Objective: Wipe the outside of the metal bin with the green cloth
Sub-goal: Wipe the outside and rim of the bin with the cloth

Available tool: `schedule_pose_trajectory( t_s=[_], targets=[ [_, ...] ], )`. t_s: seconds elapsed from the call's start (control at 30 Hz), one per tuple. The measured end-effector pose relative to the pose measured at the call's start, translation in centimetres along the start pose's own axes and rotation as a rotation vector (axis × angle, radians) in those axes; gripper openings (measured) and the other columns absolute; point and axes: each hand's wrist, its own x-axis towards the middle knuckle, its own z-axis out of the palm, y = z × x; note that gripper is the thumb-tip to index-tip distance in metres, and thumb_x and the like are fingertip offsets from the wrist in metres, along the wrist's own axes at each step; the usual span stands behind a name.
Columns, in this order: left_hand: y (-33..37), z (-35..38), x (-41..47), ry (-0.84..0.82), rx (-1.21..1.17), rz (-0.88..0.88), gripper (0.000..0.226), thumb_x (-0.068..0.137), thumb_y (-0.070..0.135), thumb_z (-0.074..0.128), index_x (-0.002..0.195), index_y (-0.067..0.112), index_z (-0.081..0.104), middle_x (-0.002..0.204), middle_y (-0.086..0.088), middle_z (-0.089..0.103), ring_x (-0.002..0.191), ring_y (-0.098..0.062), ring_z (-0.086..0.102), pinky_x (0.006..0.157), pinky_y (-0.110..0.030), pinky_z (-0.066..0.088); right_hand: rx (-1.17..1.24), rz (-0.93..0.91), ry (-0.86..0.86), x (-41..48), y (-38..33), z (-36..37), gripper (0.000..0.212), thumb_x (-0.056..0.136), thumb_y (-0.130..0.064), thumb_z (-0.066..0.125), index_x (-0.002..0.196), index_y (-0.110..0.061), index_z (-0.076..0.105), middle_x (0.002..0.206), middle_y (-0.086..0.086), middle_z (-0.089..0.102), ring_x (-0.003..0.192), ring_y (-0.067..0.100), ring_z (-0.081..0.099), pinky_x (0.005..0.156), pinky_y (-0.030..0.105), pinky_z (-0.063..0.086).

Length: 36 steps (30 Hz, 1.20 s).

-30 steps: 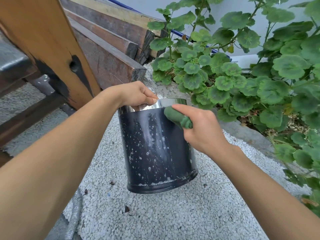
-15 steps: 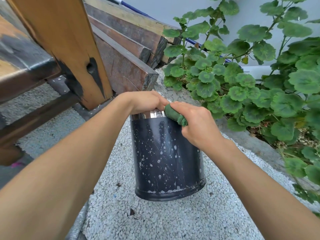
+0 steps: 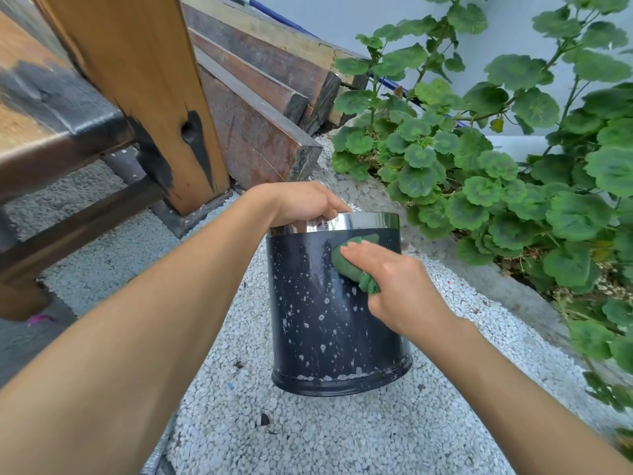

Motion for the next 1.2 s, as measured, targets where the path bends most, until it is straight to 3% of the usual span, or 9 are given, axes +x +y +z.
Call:
schedule_pose_trajectory(
  t_s=[0.03,0.07,0.1,0.13,0.43,0.63,0.93,1.07,1.2],
  targets=[
    [0.0,-0.1,0.1,0.007,-0.006,0.000,0.044,0.105,0.007,0.044,0.140,0.026,0.063,0.123,0.009,0.058,0.119,-0.022,0.048,0.090,-0.036,0.048,0.004,0.002,-0.017,-0.5,0.0,0.2,0.085,0.049,0.022,0.060,0.128,-0.009,0.066,0.129,0.006,0.067,0.124,0.029,0.060,0.097,0.050,0.053],
    [0.0,-0.1,0.2,0.019,-0.010,0.000,0.044,0.105,0.007,0.043,0.139,0.026,0.064,0.095,0.006,0.063,0.085,-0.020,0.059,0.080,-0.033,0.046,0.007,0.004,-0.035,-1.1,0.0,0.3,0.085,0.049,0.022,0.060,0.128,-0.009,0.066,0.130,0.006,0.067,0.125,0.029,0.059,0.097,0.050,0.053],
    [0.0,-0.1,0.2,0.031,-0.014,-0.001,0.045,0.105,0.006,0.042,0.138,0.025,0.064,0.082,0.002,0.054,0.073,-0.009,0.032,0.075,-0.031,0.043,0.009,0.008,-0.048,-1.6,-0.1,0.4,0.086,0.049,0.023,0.060,0.128,-0.009,0.066,0.130,0.005,0.066,0.125,0.028,0.059,0.098,0.049,0.053],
    [0.0,-0.1,0.3,0.040,-0.015,-0.003,0.045,0.105,0.006,0.042,0.138,0.025,0.064,0.079,0.001,0.054,0.071,-0.016,0.045,0.073,-0.031,0.042,0.012,0.017,-0.056,-2.1,-0.1,0.5,0.086,0.050,0.023,0.060,0.129,-0.009,0.066,0.131,0.004,0.066,0.125,0.027,0.059,0.099,0.047,0.053],
    [-0.2,0.1,0.4,0.043,-0.062,0.001,0.043,0.105,0.006,0.040,0.133,0.027,0.065,0.079,-0.003,0.051,0.077,-0.020,0.042,0.076,-0.035,0.039,0.007,0.075,-0.149,-7.9,-0.7,1.6,0.091,0.046,0.025,0.066,0.130,-0.011,0.066,0.132,0.002,0.065,0.126,0.021,0.058,0.107,0.040,0.041],
    [-1.1,-0.5,0.4,0.047,-0.112,0.007,0.029,0.104,0.008,0.043,0.119,0.018,0.066,0.078,-0.003,0.050,0.065,-0.016,0.044,0.064,-0.030,0.042,0.028,0.082,-0.245,-12.0,-0.9,1.9,0.095,0.038,0.023,0.070,0.127,-0.009,0.068,0.130,0.002,0.065,0.122,0.024,0.060,0.098,0.044,0.051],
    [-3.4,-1.9,-0.7,0.048,-0.046,0.017,0.033,0.105,0.009,0.046,0.126,0.022,0.069,0.103,-0.016,0.068,0.089,-0.025,0.060,0.093,-0.038,0.052,0.046,0.100,-0.263,-13.5,-0.7,2.2,0.096,0.037,0.022,0.071,0.128,-0.008,0.066,0.132,0.003,0.063,0.124,0.024,0.059,0.094,0.045,0.054],
    [-5.0,-2.4,-1.0,0.136,-0.047,-0.003,0.027,0.106,0.010,0.048,0.117,0.007,0.072,0.123,-0.014,0.071,0.111,-0.026,0.065,0.090,-0.031,0.049,0.056,0.125,-0.262,-13.0,-0.8,2.2,0.094,0.040,0.021,0.070,0.129,-0.009,0.066,0.132,0.002,0.064,0.125,0.021,0.058,0.099,0.045,0.051],
    [-5.6,-1.8,-1.1,0.144,-0.024,0.054,0.023,0.101,0.010,0.052,0.100,-0.009,0.066,0.090,-0.022,0.064,0.082,-0.022,0.053,0.081,-0.039,0.045,0.054,0.137,-0.269,-13.0,-0.8,2.3,0.092,0.046,0.019,0.067,0.132,-0.013,0.064,0.135,-0.001,0.061,0.129,0.016,0.054,0.108,0.038,0.041]
  ],
)
